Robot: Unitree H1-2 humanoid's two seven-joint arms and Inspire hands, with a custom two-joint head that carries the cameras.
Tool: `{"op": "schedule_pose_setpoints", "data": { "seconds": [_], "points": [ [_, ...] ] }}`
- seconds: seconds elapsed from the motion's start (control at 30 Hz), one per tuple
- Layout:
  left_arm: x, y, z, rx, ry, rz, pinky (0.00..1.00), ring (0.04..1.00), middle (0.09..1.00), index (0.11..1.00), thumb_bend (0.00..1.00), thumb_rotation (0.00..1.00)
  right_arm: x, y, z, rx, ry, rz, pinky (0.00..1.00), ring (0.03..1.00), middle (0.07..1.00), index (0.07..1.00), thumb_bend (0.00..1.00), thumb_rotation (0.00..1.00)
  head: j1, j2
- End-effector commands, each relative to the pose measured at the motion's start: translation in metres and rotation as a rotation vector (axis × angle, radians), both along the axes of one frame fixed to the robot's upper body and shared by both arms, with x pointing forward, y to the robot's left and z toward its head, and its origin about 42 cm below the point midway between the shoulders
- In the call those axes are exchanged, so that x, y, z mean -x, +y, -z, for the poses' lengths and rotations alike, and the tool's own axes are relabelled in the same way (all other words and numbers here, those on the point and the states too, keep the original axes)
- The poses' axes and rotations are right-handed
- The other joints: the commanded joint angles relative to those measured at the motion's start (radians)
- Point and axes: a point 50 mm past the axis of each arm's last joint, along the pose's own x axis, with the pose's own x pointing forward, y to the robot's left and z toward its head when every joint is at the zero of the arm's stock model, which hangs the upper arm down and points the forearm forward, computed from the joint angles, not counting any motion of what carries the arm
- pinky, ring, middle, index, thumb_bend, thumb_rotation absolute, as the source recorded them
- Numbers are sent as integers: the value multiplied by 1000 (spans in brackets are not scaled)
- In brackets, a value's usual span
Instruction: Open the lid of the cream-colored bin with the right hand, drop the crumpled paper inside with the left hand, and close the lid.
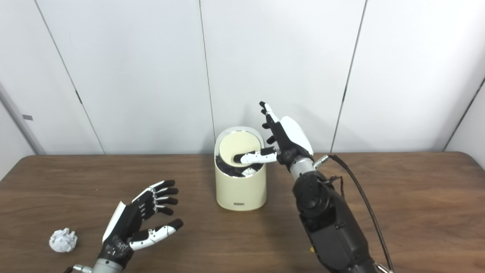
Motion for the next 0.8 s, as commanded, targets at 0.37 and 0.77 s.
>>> {"op": "schedule_pose_setpoints", "data": {
  "seconds": [0.37,0.77],
  "points": [
    [1,0,-18,7,-84,3,621,711,781,827,682,163,-14,5,-27,42,-76,5,652,849,948,990,802,307,-2,8],
    [1,1,-20,7,-81,7,614,707,781,829,685,167,-11,3,-16,240,-152,6,652,844,941,962,836,180,-1,14]
  ]
}}
